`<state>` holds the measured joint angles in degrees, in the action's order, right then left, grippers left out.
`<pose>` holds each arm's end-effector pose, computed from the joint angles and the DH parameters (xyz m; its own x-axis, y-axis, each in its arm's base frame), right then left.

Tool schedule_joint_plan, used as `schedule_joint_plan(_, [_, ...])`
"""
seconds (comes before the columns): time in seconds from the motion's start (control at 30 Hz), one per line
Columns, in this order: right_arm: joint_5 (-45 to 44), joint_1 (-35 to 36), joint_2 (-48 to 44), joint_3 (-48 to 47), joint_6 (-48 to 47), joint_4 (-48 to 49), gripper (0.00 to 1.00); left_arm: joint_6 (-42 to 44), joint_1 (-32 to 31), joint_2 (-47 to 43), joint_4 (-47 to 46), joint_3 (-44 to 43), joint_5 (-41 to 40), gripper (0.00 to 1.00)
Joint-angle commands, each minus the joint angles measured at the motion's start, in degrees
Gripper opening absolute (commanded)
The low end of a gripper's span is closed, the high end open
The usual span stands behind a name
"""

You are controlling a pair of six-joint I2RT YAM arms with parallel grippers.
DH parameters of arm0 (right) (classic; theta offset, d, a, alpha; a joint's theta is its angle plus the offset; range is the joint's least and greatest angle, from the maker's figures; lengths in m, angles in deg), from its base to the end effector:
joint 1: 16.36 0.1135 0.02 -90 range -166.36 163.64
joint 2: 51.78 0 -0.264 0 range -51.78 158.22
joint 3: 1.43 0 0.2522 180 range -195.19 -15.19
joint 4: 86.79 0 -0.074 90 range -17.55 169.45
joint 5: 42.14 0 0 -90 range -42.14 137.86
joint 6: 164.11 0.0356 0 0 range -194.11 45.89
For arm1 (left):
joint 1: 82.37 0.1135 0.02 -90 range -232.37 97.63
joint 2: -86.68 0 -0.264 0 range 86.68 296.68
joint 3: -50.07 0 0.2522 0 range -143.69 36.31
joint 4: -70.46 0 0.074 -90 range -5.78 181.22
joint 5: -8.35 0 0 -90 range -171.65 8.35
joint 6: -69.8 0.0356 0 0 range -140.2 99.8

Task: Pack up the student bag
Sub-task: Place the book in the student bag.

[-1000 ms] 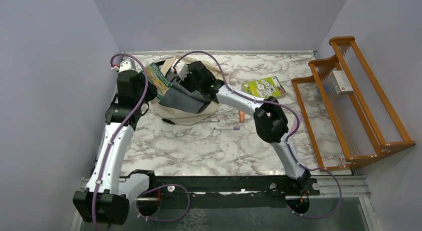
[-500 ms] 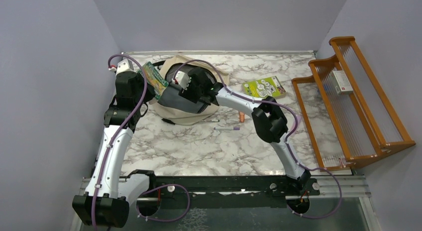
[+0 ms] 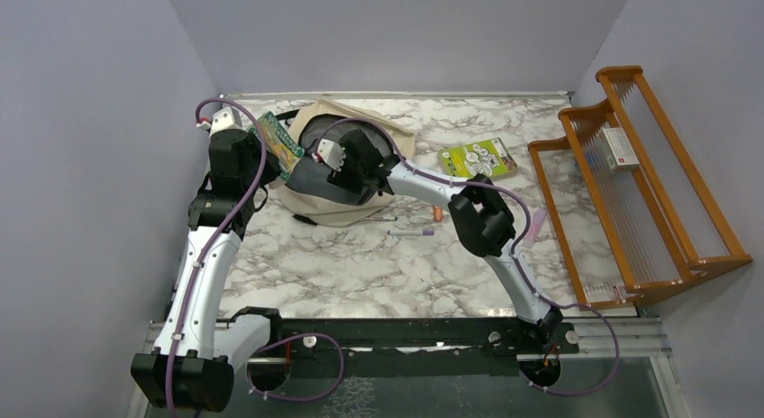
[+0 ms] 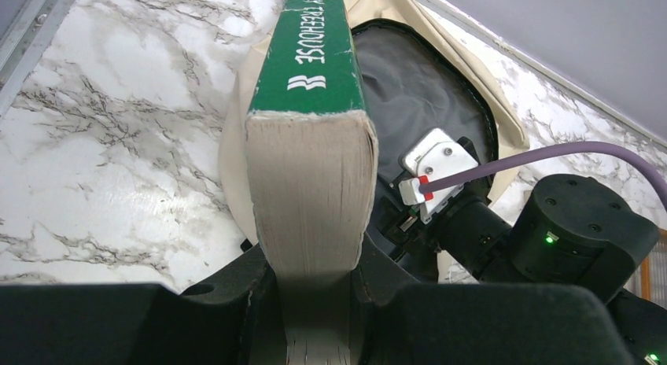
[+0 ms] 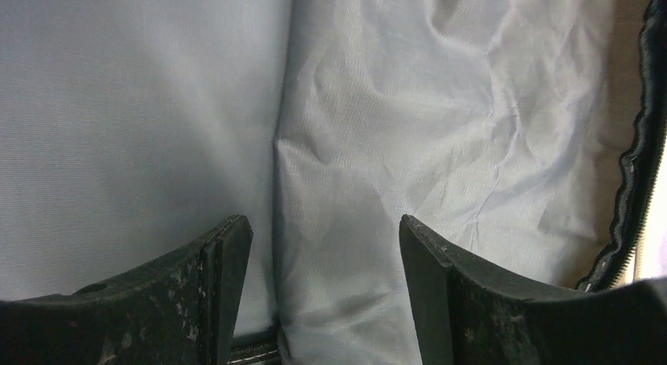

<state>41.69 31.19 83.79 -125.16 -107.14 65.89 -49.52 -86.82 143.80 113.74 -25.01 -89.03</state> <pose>0.3674 0.3960 0.1775 0.0119 -0.7899 -0.6131 -0.8002 0.3602 -0.4795 0.2151 -0.0122 0.3662 -0.3528 -0.4596 -0.8150 -0.2426 0.8862 -0.3947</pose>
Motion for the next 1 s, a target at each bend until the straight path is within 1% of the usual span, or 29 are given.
schedule_joint_plan(0.0, [-4.5, 0.1, 1.8, -0.3, -1.4, -0.1, 0.74, 0.5, 0.3, -1.5, -4.2, -0.5, -1.4, 0.0])
schedule_joint_plan(0.23, [-11.2, 0.3, 2.3, 0.6, -2.4, 6.2, 0.74, 0.6, 0.3, -1.4, -4.4, -0.3, -1.1, 0.0])
schedule_joint_plan(0.47, [-15.8, 1.0, 2.4, 2.8, -3.5, 14.2, 0.69, 0.6, 0.3, -1.4, -4.4, -0.1, -0.9, 0.0])
schedule_joint_plan(0.57, [-15.6, 1.4, 1.9, 4.0, -3.7, 16.4, 0.65, 0.7, 0.3, -1.4, -4.4, 0.0, -0.9, 0.0])
schedule_joint_plan(0.63, [-13.8, 1.5, 1.9, 4.2, -4.2, 15.8, 0.64, 0.8, 0.3, -1.4, -4.5, 0.0, -0.9, 0.0])
schedule_joint_plan(0.77, [-14.2, 1.8, 4.3, 3.2, -7.2, 14.4, 0.68, 0.8, 0.3, -1.4, -4.6, 0.2, -0.9, 0.0])
schedule_joint_plan(0.97, [-18.3, 1.9, 7.4, 3.7, -12.1, 16.9, 0.69, 1.4, 0.3, -1.7, -4.5, 0.2, -0.9, 0.0])
